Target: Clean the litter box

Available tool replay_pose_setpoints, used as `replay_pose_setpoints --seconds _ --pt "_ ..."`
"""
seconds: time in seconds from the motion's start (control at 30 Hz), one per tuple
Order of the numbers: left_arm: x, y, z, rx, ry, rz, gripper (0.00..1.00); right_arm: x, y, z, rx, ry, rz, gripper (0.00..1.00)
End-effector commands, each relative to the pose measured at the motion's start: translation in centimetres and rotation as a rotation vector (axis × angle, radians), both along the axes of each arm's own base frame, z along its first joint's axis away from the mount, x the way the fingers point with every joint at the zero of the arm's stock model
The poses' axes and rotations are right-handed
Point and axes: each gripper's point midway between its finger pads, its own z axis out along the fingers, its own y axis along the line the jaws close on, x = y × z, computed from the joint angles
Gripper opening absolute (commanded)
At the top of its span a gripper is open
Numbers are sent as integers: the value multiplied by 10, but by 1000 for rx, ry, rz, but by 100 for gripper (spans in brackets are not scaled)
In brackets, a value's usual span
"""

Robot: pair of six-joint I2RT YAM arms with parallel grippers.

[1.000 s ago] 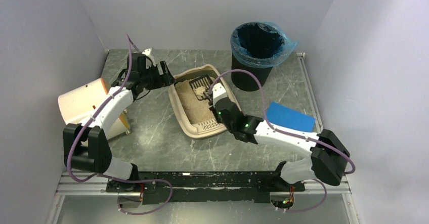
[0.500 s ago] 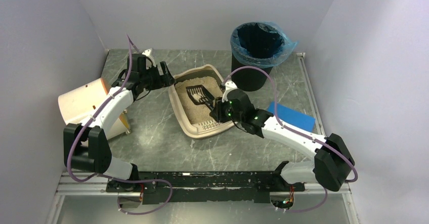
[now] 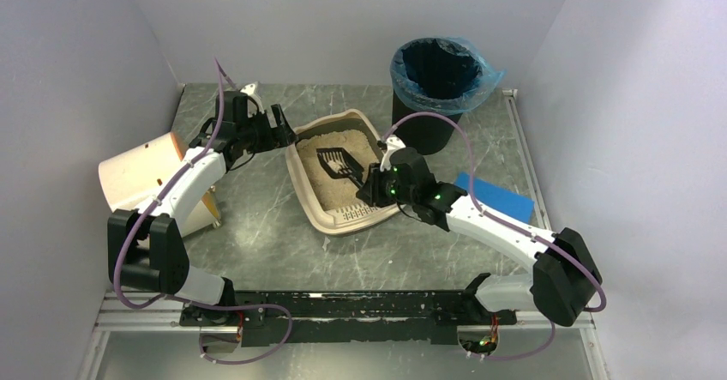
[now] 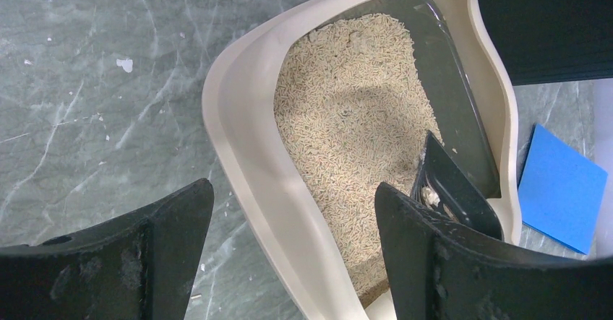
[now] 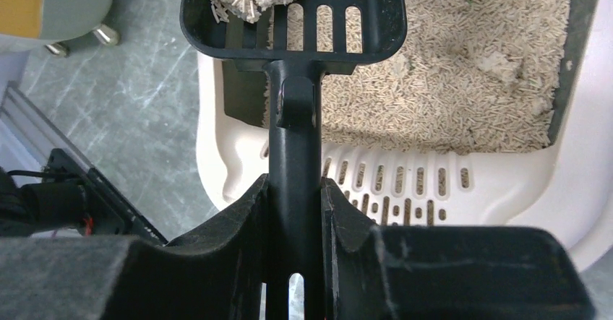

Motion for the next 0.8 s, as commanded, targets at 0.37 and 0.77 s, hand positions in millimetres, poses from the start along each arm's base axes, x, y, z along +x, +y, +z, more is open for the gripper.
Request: replay_pose_setpoints --seconds 0.37,0.77 --pt "4 4 8 0 -37 5 86 17 -16 33 -456 -581 -24 0" --pt "4 2 6 -5 -33 -8 86 13 -13 12 -431 -489 -31 0"
